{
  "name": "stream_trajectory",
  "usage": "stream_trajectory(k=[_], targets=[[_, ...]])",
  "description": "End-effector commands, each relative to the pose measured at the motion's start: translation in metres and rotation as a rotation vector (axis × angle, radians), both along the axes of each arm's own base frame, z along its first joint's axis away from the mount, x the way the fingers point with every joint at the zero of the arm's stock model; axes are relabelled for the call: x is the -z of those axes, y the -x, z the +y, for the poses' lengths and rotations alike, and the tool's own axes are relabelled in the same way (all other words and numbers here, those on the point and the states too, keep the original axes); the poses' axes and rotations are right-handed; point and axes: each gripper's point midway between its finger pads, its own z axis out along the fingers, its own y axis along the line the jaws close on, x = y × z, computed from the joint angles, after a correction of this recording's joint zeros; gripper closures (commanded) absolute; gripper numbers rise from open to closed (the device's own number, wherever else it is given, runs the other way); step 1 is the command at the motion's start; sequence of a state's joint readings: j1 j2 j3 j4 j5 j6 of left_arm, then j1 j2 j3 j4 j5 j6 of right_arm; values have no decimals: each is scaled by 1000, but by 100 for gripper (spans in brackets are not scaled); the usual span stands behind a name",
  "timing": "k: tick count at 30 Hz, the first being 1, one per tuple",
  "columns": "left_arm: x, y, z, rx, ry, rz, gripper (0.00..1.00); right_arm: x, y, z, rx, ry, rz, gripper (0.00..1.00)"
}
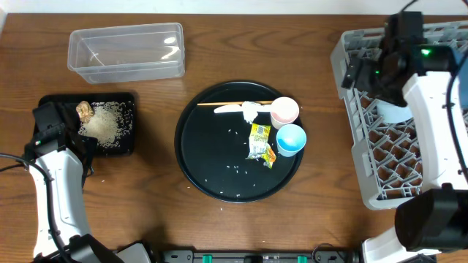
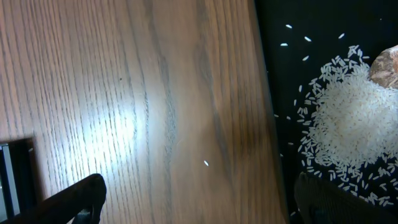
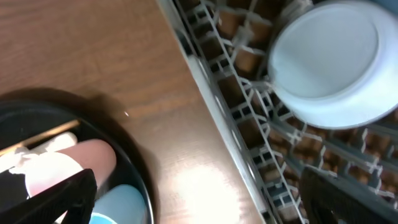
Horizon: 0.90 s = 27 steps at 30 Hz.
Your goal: Sort waste into correct bins and load items into the dishwasher rack
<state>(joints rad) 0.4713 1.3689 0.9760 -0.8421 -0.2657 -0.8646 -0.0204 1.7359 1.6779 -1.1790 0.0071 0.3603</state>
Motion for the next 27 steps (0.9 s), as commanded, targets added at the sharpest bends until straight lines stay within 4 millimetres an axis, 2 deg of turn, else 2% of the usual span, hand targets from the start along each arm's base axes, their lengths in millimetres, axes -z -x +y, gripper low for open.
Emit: stream_trajectory(k=[1, 3, 7, 11, 13, 15, 18, 21, 24, 27], targets=[[-3, 1, 4, -18, -14, 1, 2, -5, 5, 5, 6, -43, 5, 1], [-5, -5, 7, -21, -25, -29, 2, -5, 5, 5, 5, -44, 6, 1], [-11, -33, 11, -4, -31, -155, 2, -5, 5, 5, 5, -43, 6, 1], [-12, -44, 8, 12, -6, -203, 2, -5, 5, 5, 5, -43, 6, 1], [-6, -51, -15, 56, 122, -238, 2, -5, 5, 5, 5, -43, 6, 1], [-1, -53, -55, 121, 336, -264, 2, -5, 5, 5, 5, -43, 6, 1], [-11, -65, -109, 388, 570, -347, 2, -5, 5, 5, 5, -43, 6, 1], [-21, -72, -132, 546, 583, -377, 2, -5, 5, 5, 5, -43, 6, 1], [-31, -73, -142, 646, 483, -358, 2, -5, 5, 5, 5, -43, 6, 1], [-50, -75, -157, 755, 362, -357, 2, -5, 5, 5, 5, -43, 6, 1]])
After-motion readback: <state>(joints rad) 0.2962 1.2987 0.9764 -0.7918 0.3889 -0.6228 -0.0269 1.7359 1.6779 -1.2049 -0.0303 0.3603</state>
